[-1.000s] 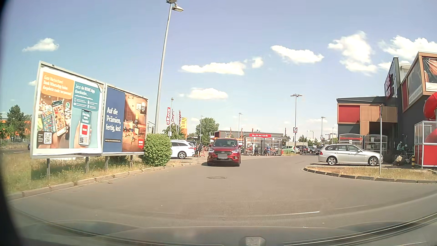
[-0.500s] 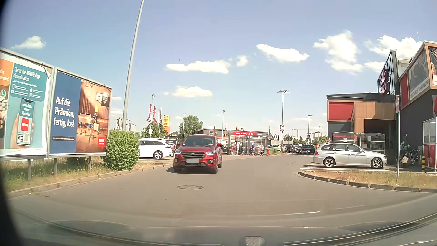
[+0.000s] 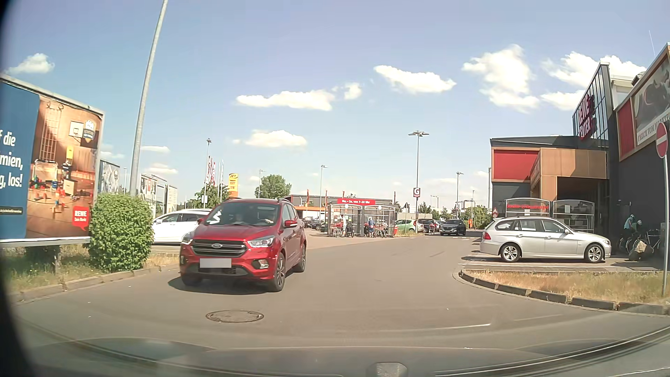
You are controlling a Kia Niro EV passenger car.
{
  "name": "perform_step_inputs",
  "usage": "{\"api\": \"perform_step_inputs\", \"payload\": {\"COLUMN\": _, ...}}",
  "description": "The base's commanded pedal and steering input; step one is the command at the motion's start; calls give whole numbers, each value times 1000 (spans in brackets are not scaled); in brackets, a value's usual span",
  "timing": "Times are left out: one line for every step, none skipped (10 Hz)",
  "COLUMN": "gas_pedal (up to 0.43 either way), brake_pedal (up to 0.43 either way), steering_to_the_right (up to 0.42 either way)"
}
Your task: Follow the waypoints while adhering to traffic rules and regulations
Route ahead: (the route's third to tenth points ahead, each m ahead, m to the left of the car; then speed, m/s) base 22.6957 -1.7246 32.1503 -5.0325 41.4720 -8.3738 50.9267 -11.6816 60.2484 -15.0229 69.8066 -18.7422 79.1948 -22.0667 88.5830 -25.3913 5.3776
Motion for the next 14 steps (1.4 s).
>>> {"api": "perform_step_inputs", "payload": {"gas_pedal": 79, "brake_pedal": 30, "steering_to_the_right": 37}}
{"api": "perform_step_inputs", "payload": {"gas_pedal": 87, "brake_pedal": 30, "steering_to_the_right": 36}}
{"api": "perform_step_inputs", "payload": {"gas_pedal": 87, "brake_pedal": 30, "steering_to_the_right": 35}}
{"api": "perform_step_inputs", "payload": {"gas_pedal": 87, "brake_pedal": 30, "steering_to_the_right": 35}}
{"api": "perform_step_inputs", "payload": {"gas_pedal": 87, "brake_pedal": 30, "steering_to_the_right": 36}}
{"api": "perform_step_inputs", "payload": {"gas_pedal": 87, "brake_pedal": 30, "steering_to_the_right": 38}}
{"api": "perform_step_inputs", "payload": {"gas_pedal": 87, "brake_pedal": 30, "steering_to_the_right": 44}}
{"api": "perform_step_inputs", "payload": {"gas_pedal": 87, "brake_pedal": 30, "steering_to_the_right": 53}}
{"api": "perform_step_inputs", "payload": {"gas_pedal": 87, "brake_pedal": 30, "steering_to_the_right": 60}}
{"api": "perform_step_inputs", "payload": {"gas_pedal": 87, "brake_pedal": 30, "steering_to_the_right": 71}}
{"api": "perform_step_inputs", "payload": {"gas_pedal": 87, "brake_pedal": 30, "steering_to_the_right": 81}}
{"api": "perform_step_inputs", "payload": {"gas_pedal": 87, "brake_pedal": 30, "steering_to_the_right": 88}}
{"api": "perform_step_inputs", "payload": {"gas_pedal": 87, "brake_pedal": 30, "steering_to_the_right": 97}}
{"api": "perform_step_inputs", "payload": {"gas_pedal": 79, "brake_pedal": 30, "steering_to_the_right": 102}}
